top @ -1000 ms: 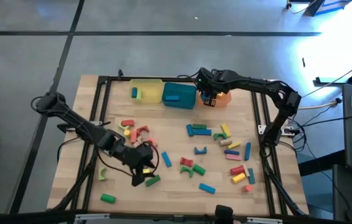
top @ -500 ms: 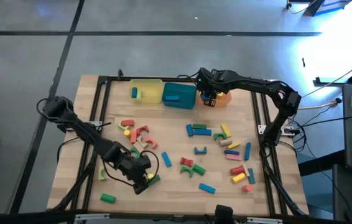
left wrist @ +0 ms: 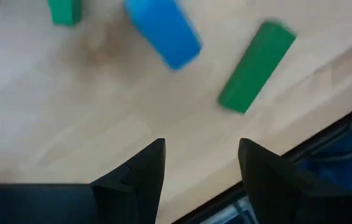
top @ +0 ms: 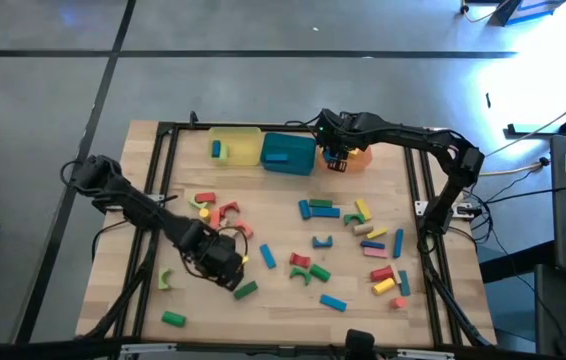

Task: Sort blocks by size
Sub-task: Put the blue rectangle block into the blue bin

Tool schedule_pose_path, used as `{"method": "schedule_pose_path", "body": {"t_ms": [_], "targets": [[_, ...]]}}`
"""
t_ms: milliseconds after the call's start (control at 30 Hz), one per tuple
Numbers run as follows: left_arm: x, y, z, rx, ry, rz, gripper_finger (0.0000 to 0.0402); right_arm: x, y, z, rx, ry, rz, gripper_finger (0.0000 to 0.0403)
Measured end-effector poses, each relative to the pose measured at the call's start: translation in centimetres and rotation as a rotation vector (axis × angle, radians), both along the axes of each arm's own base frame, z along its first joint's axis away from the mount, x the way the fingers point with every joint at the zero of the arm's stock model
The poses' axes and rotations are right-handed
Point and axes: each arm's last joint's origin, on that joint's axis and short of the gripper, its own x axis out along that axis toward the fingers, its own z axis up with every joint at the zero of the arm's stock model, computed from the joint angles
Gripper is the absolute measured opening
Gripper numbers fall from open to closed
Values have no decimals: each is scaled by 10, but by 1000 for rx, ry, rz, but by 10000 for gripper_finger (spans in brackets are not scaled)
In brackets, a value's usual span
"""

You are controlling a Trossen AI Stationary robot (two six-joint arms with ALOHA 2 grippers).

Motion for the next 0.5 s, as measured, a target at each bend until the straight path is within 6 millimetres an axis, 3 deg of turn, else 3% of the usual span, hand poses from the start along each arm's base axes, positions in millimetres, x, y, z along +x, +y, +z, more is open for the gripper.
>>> {"method": "schedule_pose_path", "body": {"t_ms": [500], "targets": [[15,33,0,4,-6,111,182,0,0,0,1,0,0,161]]}}
